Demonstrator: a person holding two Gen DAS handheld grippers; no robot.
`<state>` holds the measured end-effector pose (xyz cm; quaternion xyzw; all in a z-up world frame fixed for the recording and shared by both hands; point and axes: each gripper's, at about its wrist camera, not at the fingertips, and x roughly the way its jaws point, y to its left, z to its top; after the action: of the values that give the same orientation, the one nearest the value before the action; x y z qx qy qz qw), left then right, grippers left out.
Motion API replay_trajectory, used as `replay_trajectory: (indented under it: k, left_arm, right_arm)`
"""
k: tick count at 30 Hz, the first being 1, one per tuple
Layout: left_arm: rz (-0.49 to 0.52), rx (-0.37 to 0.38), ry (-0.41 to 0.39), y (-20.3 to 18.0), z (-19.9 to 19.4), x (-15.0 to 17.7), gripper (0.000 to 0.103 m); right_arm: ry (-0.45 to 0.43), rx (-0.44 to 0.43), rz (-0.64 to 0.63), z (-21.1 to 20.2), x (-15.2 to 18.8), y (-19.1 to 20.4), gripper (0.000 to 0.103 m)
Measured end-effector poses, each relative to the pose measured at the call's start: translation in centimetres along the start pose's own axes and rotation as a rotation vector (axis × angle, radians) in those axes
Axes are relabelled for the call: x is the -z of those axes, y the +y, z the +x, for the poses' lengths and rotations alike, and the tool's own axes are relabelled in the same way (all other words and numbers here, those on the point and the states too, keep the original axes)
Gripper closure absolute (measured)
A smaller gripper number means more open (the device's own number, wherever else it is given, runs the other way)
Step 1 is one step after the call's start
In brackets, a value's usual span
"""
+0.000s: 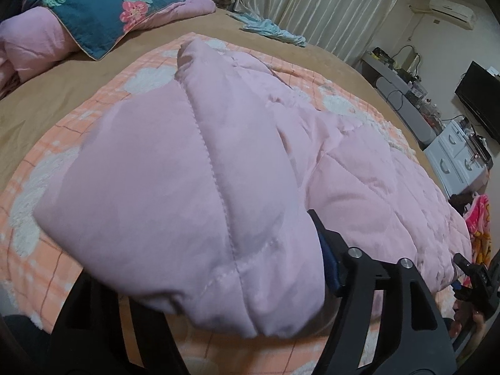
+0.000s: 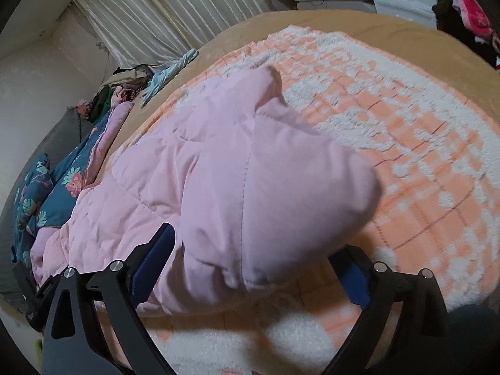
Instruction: Fold large clothes
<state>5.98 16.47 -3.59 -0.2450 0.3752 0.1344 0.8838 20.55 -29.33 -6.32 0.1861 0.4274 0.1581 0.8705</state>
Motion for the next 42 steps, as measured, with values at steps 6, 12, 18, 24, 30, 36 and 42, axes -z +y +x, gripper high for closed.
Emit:
replay_trajectory:
  k: [6, 12, 18, 24, 30, 36, 42]
  left_arm:
    - [0.003, -0.036, 0.013, 0.1, -1.8, 0.4, 0.018]
    - [0.050, -0.048, -0.004, -0.8, -4.8, 1.0, 0.009]
    - [0.103, -0.030, -0.073, -2.4, -8.4, 1.0, 0.009]
    - [0.165, 0.014, -0.123, -5.4, -11.4, 2.1, 0.009]
    - [0.230, 0.052, -0.133, -8.2, -12.3, 4.6, 0.009]
    - [0.269, 0.096, -0.096, -9.8, -11.5, 7.9, 0.009]
    - [0.299, 0.107, -0.079, -10.7, -10.8, 9.2, 0.009]
  right_arm:
    - [-0.054, 0.053, -0.078, -2.4, 0.2, 0.7, 0.005]
    - [-0.130, 0.064, -0.187, -5.8, 0.6, 2.9, 0.005]
    - [-0.210, 0.016, -0.276, -10.1, 1.4, 6.2, 0.004]
    - [-0.257, -0.007, -0.354, -13.2, 3.0, 8.8, 0.004]
    - [-0.278, -0.005, -0.403, -15.0, 4.5, 10.0, 0.004]
    - [-0.252, 0.016, -0.460, -14.8, 6.8, 10.9, 0.004]
    - [-0.214, 0.030, -0.489, -13.7, 9.3, 10.9, 0.004]
